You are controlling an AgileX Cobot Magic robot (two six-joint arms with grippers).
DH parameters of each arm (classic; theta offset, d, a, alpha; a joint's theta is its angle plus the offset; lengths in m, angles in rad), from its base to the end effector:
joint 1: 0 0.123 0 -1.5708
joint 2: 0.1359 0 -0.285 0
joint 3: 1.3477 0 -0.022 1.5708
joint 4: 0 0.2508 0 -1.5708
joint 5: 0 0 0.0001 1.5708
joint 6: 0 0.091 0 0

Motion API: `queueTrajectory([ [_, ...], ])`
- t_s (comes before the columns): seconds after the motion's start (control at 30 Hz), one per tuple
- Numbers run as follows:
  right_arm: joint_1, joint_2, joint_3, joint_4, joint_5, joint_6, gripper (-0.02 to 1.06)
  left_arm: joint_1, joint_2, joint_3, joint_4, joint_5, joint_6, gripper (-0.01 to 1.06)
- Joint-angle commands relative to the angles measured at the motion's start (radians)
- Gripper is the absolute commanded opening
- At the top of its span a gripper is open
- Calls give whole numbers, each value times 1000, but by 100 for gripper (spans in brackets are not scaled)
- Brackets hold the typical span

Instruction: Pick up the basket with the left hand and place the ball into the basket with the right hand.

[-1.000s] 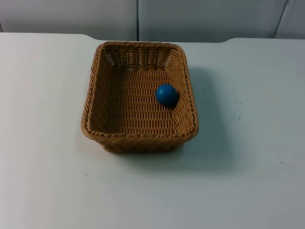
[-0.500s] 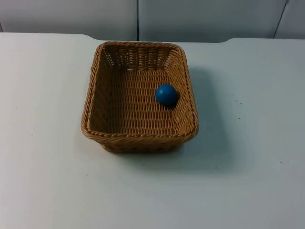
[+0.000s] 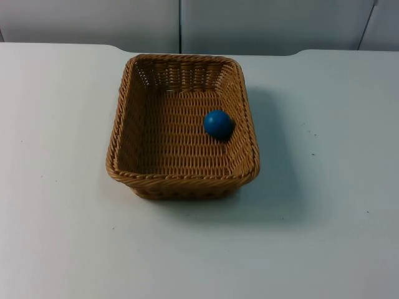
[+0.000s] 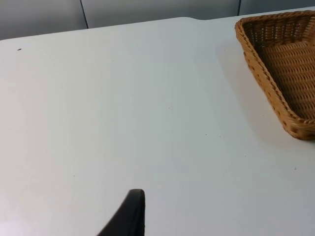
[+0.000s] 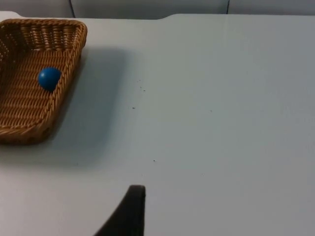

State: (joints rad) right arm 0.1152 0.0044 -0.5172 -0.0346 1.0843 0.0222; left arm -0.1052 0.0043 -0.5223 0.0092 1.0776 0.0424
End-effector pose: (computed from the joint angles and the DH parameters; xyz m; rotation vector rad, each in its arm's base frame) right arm -0.0068 -0.0036 0.2802 -0.0932 2.0528 0.0438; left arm -0.0074 0.0015 0.2821 0.1500 2.0378 -0.0283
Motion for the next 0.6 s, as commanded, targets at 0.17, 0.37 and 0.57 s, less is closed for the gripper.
queueTrajectory([
  [0.17,5,-4,9,-9,-4,3,105,-8,-4,9,1,0,-9,105],
  [0.37,5,-4,9,-9,-4,3,105,-8,-4,9,1,0,-9,105],
  [0.57,5,-4,9,-9,-4,3,105,-8,-4,9,1,0,-9,105],
])
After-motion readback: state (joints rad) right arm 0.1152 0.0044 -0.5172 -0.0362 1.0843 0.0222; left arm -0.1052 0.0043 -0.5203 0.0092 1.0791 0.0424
